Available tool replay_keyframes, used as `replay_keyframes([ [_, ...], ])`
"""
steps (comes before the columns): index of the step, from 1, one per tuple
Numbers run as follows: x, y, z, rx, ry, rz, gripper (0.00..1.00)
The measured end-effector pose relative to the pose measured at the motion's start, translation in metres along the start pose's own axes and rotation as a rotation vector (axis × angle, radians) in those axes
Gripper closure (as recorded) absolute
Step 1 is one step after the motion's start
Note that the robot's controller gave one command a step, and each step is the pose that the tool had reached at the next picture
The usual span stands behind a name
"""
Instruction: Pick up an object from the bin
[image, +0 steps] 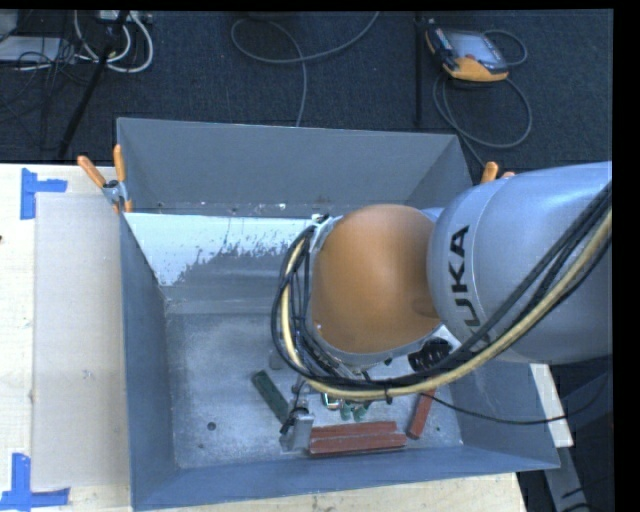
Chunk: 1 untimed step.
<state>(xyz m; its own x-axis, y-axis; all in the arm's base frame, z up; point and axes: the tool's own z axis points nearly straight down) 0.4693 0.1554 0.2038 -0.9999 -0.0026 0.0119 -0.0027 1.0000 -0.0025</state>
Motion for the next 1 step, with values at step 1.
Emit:
replay_keyframes([
  [1, -0.0073, -0.0169, 0.0664, 0.001, -0.002, -0.038, 0.00],
])
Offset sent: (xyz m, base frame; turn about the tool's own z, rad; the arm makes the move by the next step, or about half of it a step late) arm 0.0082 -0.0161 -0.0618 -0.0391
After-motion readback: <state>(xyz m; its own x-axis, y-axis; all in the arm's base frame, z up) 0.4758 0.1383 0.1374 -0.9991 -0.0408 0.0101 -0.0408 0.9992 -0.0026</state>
